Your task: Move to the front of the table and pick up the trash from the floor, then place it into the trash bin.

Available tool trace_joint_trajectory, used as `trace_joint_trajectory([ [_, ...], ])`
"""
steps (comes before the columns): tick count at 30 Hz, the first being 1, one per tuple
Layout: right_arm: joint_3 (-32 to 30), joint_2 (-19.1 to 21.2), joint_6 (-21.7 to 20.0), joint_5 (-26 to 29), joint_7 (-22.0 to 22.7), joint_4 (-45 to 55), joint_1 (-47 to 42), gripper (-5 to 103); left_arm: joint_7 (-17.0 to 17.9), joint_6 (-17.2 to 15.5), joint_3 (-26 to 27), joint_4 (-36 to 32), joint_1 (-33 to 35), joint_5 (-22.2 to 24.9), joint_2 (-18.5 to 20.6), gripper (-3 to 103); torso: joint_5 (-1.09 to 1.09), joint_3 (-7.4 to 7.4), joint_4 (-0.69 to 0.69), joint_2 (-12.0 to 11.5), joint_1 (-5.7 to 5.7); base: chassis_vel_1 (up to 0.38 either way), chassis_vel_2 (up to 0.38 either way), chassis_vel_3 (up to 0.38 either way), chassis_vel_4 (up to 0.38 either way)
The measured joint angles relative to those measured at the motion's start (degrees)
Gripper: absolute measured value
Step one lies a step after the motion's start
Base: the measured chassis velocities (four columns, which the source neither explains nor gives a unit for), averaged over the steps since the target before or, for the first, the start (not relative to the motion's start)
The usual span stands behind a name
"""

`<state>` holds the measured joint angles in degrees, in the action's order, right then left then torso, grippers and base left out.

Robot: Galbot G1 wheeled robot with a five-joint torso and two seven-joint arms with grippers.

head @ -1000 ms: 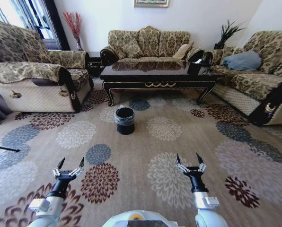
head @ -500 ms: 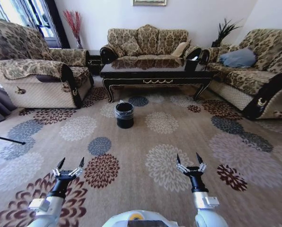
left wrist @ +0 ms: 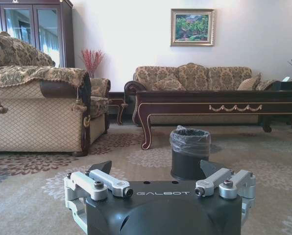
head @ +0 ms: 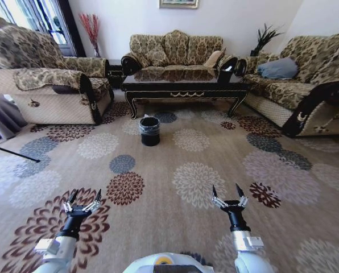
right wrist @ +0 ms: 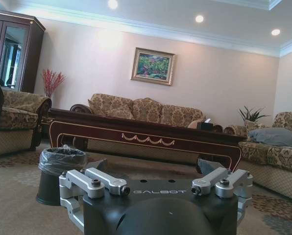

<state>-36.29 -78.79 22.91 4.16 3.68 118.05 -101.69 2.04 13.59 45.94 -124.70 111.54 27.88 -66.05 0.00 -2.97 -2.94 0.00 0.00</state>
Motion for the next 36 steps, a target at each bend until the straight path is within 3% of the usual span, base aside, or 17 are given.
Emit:
trace_joint_trajectory([
  [14,0.0,0.0,0.0,0.0,0.0,0.0,0.0,100,0.0,0.0,0.0,0.0,0.0,0.0,0.0,100,0.02,0.01,-0.01,0.0,0.00,0.149,-0.158,-0.150,0.167],
  [36,0.0,0.0,0.0,0.0,0.0,0.0,0.0,100,0.0,0.0,0.0,0.0,0.0,0.0,0.0,100,0.00,-0.26,-0.01,0.4,0.12,0.005,-0.010,-0.006,0.005],
])
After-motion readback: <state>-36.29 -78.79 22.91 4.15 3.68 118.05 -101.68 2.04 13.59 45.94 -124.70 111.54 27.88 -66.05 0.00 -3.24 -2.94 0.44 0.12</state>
